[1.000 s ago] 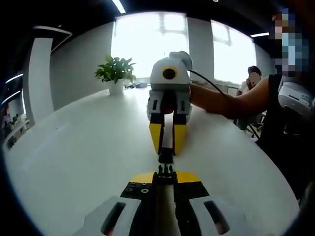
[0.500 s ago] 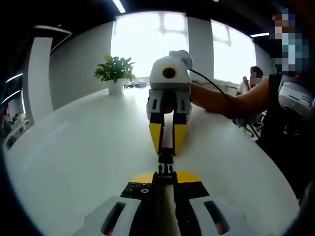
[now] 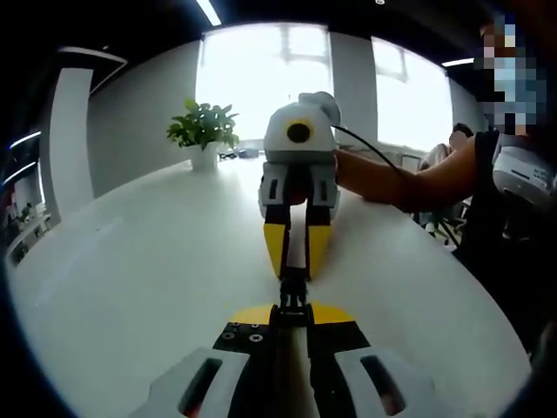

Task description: Snap the two parts of the plastic buckle together until the buckle closes and remains connected.

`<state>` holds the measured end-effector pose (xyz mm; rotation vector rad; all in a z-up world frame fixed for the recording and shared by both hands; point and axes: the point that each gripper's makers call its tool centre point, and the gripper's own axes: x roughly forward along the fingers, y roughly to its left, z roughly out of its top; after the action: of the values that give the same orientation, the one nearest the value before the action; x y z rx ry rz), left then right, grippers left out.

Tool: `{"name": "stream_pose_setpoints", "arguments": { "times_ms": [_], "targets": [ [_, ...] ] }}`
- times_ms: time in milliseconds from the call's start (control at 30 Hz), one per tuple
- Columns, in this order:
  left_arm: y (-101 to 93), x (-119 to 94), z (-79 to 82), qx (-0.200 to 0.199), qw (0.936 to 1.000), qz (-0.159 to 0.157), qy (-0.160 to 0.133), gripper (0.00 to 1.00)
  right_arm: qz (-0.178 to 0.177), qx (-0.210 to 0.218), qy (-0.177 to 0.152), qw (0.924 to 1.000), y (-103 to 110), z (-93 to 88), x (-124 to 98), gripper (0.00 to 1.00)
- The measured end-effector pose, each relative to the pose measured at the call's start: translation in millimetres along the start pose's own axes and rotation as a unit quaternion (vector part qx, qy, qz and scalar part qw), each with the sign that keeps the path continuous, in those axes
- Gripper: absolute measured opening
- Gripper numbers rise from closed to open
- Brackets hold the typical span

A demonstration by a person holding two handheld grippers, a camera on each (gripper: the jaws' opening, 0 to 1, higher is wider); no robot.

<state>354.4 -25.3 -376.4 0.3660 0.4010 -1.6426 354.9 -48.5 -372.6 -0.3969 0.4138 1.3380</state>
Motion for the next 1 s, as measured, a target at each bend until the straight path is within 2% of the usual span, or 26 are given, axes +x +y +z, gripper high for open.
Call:
{"name": "stream_pose_setpoints", "arguments": {
  "times_ms": [1000],
  "targets": [
    [0.9, 3.4, 0.0, 0.01, 0.9999, -0.005, 0.002, 0.1, 0.006, -0.007, -0.001, 1.0, 5.6, 0.6, 3.2, 0.11]
  ]
}}
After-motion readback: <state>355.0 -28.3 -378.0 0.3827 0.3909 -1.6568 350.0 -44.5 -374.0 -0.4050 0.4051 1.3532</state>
